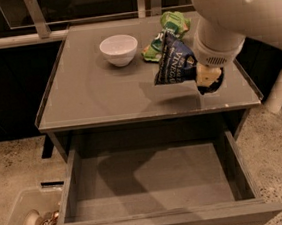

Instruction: Pick blue chip bag from top drawer and place on counter

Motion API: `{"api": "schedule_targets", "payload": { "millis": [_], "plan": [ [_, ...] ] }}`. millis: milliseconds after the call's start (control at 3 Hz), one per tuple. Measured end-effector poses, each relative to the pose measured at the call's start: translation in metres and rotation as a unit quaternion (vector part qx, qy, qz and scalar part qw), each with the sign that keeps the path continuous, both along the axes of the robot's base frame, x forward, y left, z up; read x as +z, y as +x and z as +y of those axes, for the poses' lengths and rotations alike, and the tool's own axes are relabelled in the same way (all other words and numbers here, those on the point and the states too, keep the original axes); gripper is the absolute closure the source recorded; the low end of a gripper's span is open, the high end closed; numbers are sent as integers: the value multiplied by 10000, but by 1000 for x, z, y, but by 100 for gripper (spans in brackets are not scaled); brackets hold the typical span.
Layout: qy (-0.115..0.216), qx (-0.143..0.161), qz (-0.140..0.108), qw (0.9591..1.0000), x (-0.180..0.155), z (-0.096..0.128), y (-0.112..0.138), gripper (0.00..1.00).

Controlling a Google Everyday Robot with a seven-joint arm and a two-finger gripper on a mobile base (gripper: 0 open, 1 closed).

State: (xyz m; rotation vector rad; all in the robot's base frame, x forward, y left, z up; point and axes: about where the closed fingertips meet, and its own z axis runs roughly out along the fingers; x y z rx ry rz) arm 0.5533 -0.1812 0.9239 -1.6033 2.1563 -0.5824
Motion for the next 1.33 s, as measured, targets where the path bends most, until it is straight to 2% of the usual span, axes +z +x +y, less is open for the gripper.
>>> {"api": "schedule_targets", "payload": {
  "millis": [333, 667, 1000, 1333],
  "plan": [
    [0, -18, 882, 9961, -27, -31, 32, 100],
    [200, 132, 1118, 9934, -27, -46, 66, 100],
    [310, 119, 824, 9960, -2, -49, 80, 81],
    [310, 120, 824, 9960, -2, -49, 80, 59]
  ]
}}
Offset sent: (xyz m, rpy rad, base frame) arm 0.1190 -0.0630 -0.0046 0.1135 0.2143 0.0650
